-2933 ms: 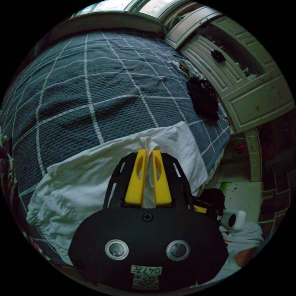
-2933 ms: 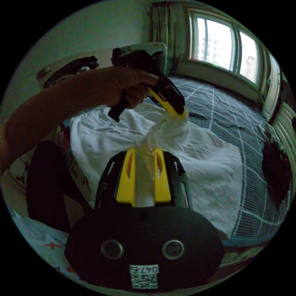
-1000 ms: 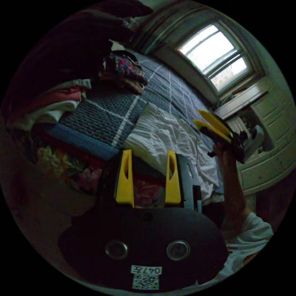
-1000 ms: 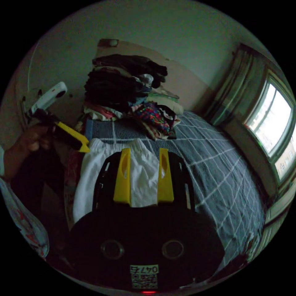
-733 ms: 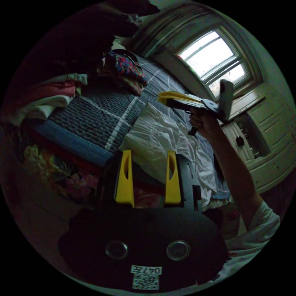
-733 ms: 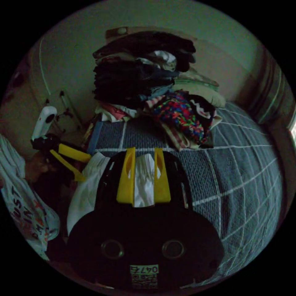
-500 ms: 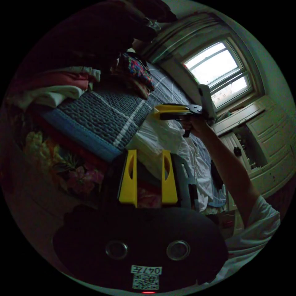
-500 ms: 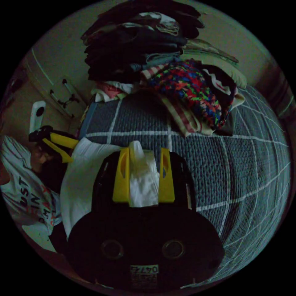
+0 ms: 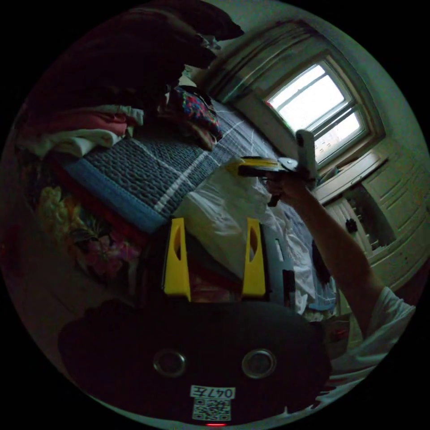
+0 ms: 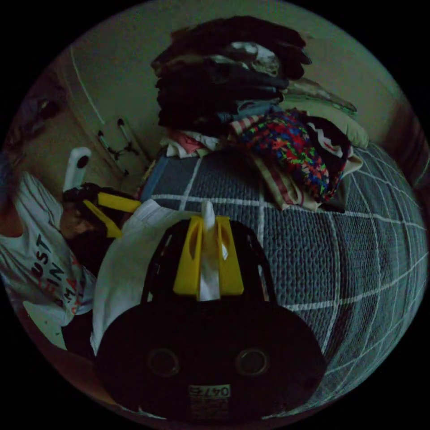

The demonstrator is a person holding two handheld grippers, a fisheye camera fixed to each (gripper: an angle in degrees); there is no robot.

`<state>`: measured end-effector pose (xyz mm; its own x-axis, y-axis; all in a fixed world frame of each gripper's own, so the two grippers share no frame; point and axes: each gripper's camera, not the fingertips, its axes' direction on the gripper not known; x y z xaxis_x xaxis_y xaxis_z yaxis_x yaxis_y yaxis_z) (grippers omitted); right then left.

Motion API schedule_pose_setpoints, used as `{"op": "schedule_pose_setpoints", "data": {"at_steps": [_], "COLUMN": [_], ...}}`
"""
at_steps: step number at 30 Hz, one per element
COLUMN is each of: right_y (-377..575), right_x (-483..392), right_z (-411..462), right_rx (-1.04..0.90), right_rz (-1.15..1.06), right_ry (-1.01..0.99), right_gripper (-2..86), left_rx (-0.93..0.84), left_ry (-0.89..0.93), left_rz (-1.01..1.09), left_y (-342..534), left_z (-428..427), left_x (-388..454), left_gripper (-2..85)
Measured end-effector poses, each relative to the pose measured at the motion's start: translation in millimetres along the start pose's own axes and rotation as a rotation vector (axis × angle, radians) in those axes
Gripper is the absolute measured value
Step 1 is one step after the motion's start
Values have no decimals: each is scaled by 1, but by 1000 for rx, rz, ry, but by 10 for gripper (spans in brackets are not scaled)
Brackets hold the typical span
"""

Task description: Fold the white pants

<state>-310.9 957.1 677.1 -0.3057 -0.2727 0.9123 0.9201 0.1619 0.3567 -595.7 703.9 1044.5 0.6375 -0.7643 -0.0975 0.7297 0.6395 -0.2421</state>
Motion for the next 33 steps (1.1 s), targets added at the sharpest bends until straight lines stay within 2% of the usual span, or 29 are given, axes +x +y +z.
{"op": "schedule_pose_setpoints", "data": {"at_steps": [1, 3, 7, 12, 17, 23, 31, 33], "right_y": [13, 34, 85, 146, 234, 370, 547, 584], "right_x": [2, 3, -4, -26, -49, -70, -91, -93], "right_z": [-14, -37, -91, -149, -220, -305, -372, -378], "right_rx": [58, 143, 291, 355, 398, 461, 438, 413], "right_rz": [1, 9, 7, -19, -21, 77, 272, 371], "right_ry": [-25, -54, -89, -48, 6, 18, 31, 41], "right_gripper": [13, 13, 13, 13, 12, 15, 34, 48], "left_rx": [11, 59, 84, 137, 130, 31, -104, -174], "left_ry": [23, 83, 224, 164, 238, 357, 339, 296], "left_rz": [-12, -47, -14, 202, 333, 526, 694, 711], "left_y": [2, 9, 18, 37, 51, 70, 121, 134], "left_z": [0, -1, -4, -19, -9, 29, 135, 174], "left_x": [0, 1, 23, 115, 197, 330, 497, 533], "left_gripper": [163, 80, 38, 2, -5, -5, 12, 45]}}
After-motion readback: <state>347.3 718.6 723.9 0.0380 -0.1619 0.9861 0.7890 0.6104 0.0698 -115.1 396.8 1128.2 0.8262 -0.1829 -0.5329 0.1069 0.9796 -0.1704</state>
